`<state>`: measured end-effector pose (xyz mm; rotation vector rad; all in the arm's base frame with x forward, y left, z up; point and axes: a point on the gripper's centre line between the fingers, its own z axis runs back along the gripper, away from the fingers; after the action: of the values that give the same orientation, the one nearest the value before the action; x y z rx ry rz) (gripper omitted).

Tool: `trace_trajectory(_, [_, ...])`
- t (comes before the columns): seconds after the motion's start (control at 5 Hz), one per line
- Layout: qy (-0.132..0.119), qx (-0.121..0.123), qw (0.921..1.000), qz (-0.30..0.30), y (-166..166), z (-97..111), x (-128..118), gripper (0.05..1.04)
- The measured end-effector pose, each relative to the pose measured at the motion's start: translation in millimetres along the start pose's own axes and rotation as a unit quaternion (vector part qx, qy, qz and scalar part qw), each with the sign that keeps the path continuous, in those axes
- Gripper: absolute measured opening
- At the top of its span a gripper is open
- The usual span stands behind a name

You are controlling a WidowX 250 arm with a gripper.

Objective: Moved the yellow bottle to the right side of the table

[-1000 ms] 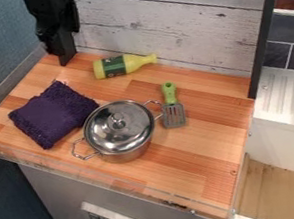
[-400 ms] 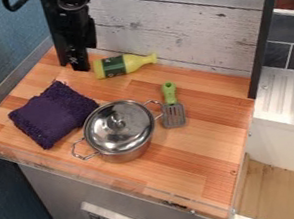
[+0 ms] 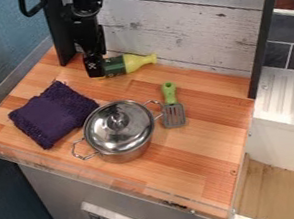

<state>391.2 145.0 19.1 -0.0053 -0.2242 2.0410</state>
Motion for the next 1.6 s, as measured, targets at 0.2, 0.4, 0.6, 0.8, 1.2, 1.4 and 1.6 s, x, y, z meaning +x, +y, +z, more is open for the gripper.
trace_trajectory(0.2, [0.033, 0.016, 0.9993, 0.006, -0.2, -12.0, -9.6, 0.965])
trace_trajectory(0.4, [0.054, 0.008, 0.998, 0.03, -2.6, -19.3, -4.1, 0.698])
trace_trajectory(0.6, [0.058, 0.007, 0.9979, 0.027, -1.8, -20.7, -4.7, 0.659])
trace_trajectory(0.8, [0.064, 0.007, 0.9977, 0.023, -1.9, -20.6, -2.3, 0.659])
trace_trajectory(1.2, [0.069, 0.006, 0.9969, -0.037, -1.0, 3.7, -1.1, 0.659])
trace_trajectory(1.4, [0.066, -0.016, 0.9924, -0.103, -1.1, 31.3, -1.1, 0.659])
trace_trajectory(1.6, [0.082, -0.035, 0.9824, -0.164, 11.5, 50.6, -7.3, 0.659])
